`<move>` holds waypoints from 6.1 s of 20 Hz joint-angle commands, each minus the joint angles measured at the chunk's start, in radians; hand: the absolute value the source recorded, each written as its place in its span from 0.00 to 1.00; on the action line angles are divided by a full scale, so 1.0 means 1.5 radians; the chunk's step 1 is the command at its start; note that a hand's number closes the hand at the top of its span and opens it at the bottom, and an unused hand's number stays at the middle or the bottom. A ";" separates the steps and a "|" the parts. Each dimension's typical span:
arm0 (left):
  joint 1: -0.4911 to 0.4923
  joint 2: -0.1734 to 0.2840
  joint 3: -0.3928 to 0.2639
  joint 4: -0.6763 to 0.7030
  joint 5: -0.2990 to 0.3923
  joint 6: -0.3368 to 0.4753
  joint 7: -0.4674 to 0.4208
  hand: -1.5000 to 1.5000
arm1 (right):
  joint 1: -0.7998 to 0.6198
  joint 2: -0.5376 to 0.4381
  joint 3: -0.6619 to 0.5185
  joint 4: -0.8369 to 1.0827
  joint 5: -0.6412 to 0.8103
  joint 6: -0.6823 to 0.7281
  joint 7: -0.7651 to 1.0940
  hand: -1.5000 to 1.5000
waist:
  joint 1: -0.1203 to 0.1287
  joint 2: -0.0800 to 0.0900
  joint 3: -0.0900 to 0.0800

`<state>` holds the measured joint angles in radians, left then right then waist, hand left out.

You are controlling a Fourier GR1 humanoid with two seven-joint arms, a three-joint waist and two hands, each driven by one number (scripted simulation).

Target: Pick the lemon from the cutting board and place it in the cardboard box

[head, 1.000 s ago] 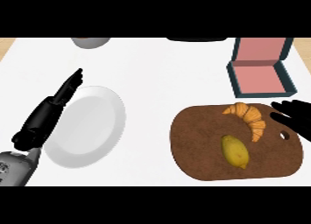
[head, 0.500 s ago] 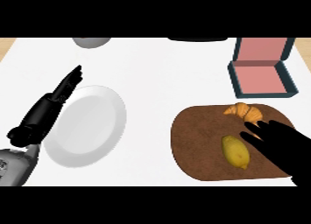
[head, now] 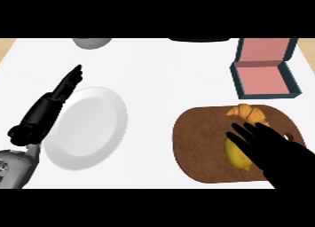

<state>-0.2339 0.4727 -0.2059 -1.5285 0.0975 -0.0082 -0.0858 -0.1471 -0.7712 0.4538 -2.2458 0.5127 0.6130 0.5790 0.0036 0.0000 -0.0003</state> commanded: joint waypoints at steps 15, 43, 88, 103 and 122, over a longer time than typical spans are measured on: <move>-0.023 -0.073 0.062 0.007 -0.067 -0.052 0.032 0.50 | 0.001 0.097 -0.001 0.160 0.225 0.000 -0.126 0.00 | -0.003 0.000 0.000; 0.006 -0.135 0.125 -0.024 -0.132 -0.120 0.028 0.50 | 0.035 0.210 0.019 0.363 0.422 -0.120 -0.340 1.00 | -0.002 0.000 0.000; 0.001 -0.139 0.155 -0.015 -0.132 -0.172 0.008 0.50 | -0.452 0.166 -0.431 0.674 -0.025 -0.116 -0.549 1.00 | 0.019 0.005 0.000; -0.029 -0.178 0.118 -0.004 -0.175 -0.143 0.013 0.50 | -0.579 0.042 -0.280 1.113 0.218 -0.124 -0.804 1.00 | 0.044 0.019 0.001; -0.044 -0.162 0.147 0.014 -0.158 -0.157 0.021 0.50 | -0.669 0.085 -0.461 1.368 -0.005 0.025 -0.955 0.00 | 0.034 0.017 0.005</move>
<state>-0.2935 0.2266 0.0068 -1.5180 -0.1392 -0.2457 -0.0670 -1.1186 -0.6612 -0.0842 -0.2832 0.6726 0.4590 -0.7947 0.0658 0.0271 0.0055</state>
